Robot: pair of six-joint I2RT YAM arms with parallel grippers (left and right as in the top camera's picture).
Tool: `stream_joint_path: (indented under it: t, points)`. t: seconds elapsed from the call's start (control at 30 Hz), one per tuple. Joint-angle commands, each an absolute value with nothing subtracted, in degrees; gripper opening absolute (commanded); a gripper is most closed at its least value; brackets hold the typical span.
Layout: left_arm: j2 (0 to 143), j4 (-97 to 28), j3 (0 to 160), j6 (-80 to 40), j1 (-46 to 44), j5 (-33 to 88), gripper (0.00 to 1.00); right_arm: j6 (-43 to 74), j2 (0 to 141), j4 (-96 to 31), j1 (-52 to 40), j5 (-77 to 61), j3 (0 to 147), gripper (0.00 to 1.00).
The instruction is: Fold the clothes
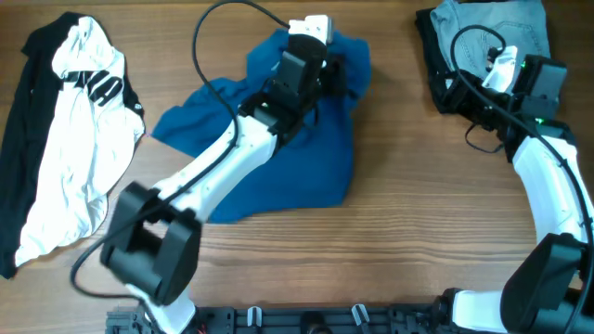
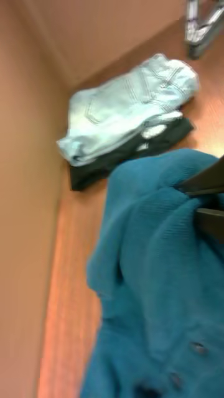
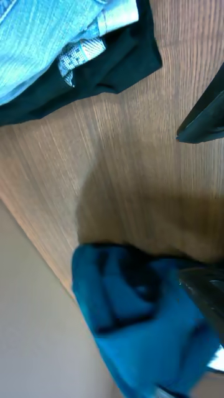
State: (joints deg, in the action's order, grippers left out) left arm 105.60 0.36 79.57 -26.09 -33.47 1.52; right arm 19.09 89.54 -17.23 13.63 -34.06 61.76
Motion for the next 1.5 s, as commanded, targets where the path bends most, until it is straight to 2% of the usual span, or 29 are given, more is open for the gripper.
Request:
stream_joint_path:
  t: [0.0, 0.03, 0.07, 0.1, 0.13, 0.23, 0.4, 0.57, 0.77, 1.07, 1.2, 1.4, 1.47]
  points:
    - [111.66, 11.38, 80.58, -28.12, -31.42, 1.45, 0.06, 19.51, 88.27, -17.98, 13.52, -36.82, 62.96, 0.64]
    - [112.38, 12.08, 81.14, -28.10, -30.85, 1.45, 0.09, 19.49, 88.27, -18.04, 13.52, -37.04, 62.96, 0.64]
    - [112.88, 11.11, 82.06, -27.24, -29.74, 1.41, 0.30, 19.51, 88.27, -18.06, 13.52, -37.45, 62.96, 0.64]
    - [112.86, 9.69, 82.39, -26.96, -28.88, 1.21, 0.79, 19.51, 88.27, -18.09, 13.52, -37.50, 62.96, 0.65]
    - [112.51, 7.49, 82.83, -26.22, -27.81, 1.19, 1.00, 19.49, 88.27, -18.11, 13.52, -37.60, 62.96, 0.65]
    - [108.40, -7.01, 84.40, -25.45, -22.63, 1.23, 1.00, 18.00, 88.27, -18.61, 13.52, -37.67, 62.96, 0.68]
    - [98.21, -34.30, 84.44, -17.58, -11.29, 1.08, 1.00, 13.21, 88.27, -23.16, 12.53, -36.71, 62.96, 0.70]
    - [97.97, -49.21, 83.35, -13.10, -1.39, -1.56, 0.99, 10.22, 88.27, -27.33, 5.63, -33.41, 62.96, 0.69]
    - [102.13, -46.39, 76.77, -11.49, 3.42, -1.52, 0.98, 9.21, 88.27, -28.10, -6.28, -25.02, 62.96, 0.71]
    - [110.54, -37.95, 74.46, -6.17, 4.29, -2.46, 0.97, 9.02, 88.90, -28.16, -14.96, -24.56, 62.94, 0.66]
    - [113.03, -35.79, 74.46, -6.20, 5.50, -2.46, 0.96, 9.08, 89.10, -28.34, -21.65, -18.13, 62.94, 0.65]
    - [116.44, -34.96, 74.46, -6.20, 5.87, -2.46, 0.87, 10.59, 89.73, -30.94, -26.98, -14.76, 62.94, 0.65]
    - [118.13, -33.91, 74.46, -6.22, 5.87, -2.44, 0.79, 10.76, 90.43, -31.77, -27.05, -14.83, 62.94, 0.65]
